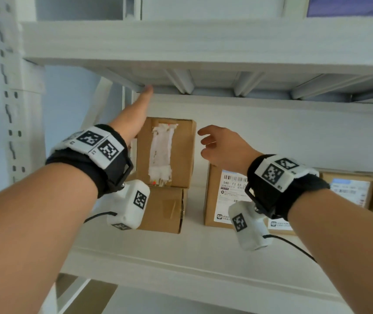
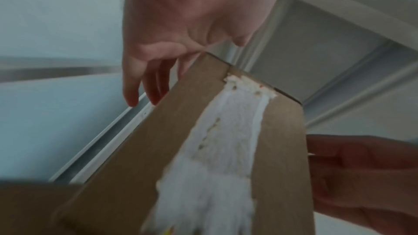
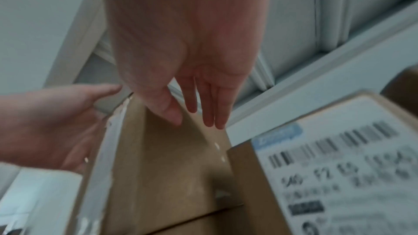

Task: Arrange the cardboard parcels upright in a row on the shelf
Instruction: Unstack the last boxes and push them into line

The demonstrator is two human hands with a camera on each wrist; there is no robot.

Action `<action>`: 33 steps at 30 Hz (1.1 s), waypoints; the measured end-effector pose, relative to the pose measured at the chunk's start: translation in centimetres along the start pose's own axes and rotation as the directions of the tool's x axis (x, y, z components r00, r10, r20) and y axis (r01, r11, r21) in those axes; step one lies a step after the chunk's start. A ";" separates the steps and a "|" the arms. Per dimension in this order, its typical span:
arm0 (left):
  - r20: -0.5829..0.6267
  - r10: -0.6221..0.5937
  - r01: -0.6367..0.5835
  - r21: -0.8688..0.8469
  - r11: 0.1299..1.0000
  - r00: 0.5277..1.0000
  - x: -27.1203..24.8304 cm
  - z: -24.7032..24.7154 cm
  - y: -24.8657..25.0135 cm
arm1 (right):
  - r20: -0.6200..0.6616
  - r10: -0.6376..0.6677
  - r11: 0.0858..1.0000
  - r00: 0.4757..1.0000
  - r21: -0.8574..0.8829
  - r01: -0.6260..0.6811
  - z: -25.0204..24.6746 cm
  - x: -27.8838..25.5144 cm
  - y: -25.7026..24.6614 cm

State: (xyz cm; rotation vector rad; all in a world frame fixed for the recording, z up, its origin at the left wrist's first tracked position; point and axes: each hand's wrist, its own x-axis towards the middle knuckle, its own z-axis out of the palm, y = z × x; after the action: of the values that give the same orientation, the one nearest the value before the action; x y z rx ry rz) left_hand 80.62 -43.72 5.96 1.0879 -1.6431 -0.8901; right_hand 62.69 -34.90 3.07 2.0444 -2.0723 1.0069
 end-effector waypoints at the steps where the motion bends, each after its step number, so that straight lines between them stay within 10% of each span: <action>1: 0.030 -0.075 0.077 -0.071 0.994 0.997 0.0 -0.3 -0.8 | -0.008 0.024 0.997 1.000 0.069 -0.024 0.4 0.0 -0.3; 6: 0.240 -0.251 0.289 -0.140 0.947 0.938 0.0 -1.5 -4.5 | 0.134 0.191 0.876 0.972 0.423 -0.231 2.5 -0.8 -2.3; 12: 0.443 -0.268 0.338 -0.084 0.937 0.855 0.5 -2.4 -6.6 | 0.358 0.300 0.785 0.884 0.434 -0.442 5.5 -1.0 -2.8; 25: 0.634 -0.230 0.301 -0.004 0.953 0.738 2.0 -4.1 -7.1 | 0.252 0.402 0.763 0.880 0.439 -0.474 6.7 0.1 -3.5; 33: 0.438 -0.045 0.108 -0.120 0.987 0.898 1.9 -3.8 -6.1 | -0.032 0.412 0.779 0.910 0.531 -0.334 5.0 0.9 -3.8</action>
State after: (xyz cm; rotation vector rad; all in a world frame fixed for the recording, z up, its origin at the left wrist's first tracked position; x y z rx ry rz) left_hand 85.50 -47.81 2.18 0.9009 -1.8697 -1.3573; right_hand 68.02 -37.78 1.08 1.6692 -2.3733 1.9042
